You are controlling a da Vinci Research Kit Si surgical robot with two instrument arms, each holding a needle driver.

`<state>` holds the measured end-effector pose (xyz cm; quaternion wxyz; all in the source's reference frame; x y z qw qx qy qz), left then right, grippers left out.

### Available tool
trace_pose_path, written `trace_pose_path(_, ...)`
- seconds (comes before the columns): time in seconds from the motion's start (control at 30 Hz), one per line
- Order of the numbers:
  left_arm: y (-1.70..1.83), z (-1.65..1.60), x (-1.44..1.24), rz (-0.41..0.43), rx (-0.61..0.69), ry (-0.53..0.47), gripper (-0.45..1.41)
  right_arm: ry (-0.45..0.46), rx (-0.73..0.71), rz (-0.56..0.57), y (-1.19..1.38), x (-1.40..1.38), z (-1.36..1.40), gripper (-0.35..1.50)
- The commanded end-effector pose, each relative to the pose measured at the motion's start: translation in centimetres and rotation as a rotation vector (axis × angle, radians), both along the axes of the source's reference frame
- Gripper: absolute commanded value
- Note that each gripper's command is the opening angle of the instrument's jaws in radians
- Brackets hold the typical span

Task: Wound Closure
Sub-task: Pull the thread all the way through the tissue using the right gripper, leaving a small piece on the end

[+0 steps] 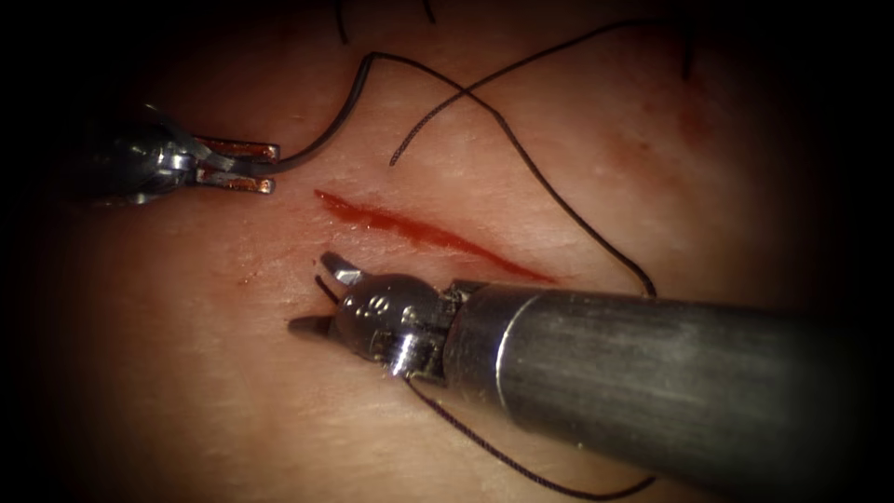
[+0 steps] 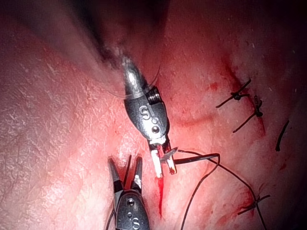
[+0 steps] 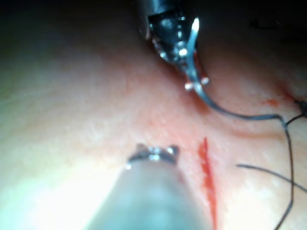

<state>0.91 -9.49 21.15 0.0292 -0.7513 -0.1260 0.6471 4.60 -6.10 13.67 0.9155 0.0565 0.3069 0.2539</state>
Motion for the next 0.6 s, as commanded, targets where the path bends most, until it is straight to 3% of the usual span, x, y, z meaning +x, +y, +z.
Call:
trace_pose_path(0.03,-0.06,0.06,-0.05,-0.001,0.002,0.000,-0.45,0.006,0.004,-0.006,-0.03,0.07,0.05,0.12)
trace_pose_path(0.07,-0.06,0.05,-0.06,-0.001,0.003,0.000,-0.45,0.011,0.011,-0.012,-0.05,0.08,0.02,-0.35)
trace_pose_path(0.37,-0.11,0.01,-0.08,-0.001,0.003,-0.006,-0.45,0.023,0.035,-0.045,-0.15,0.02,-0.09,-0.35)
trace_pose_path(0.57,-0.25,-0.03,-0.15,0.041,-0.006,-0.024,-0.45,0.049,0.037,-0.081,-0.39,-0.12,-0.27,-0.35)
trace_pose_path(0.6,-0.31,-0.06,-0.21,0.060,-0.009,-0.028,-0.45,0.061,0.035,-0.101,-0.55,-0.22,-0.40,-0.35)
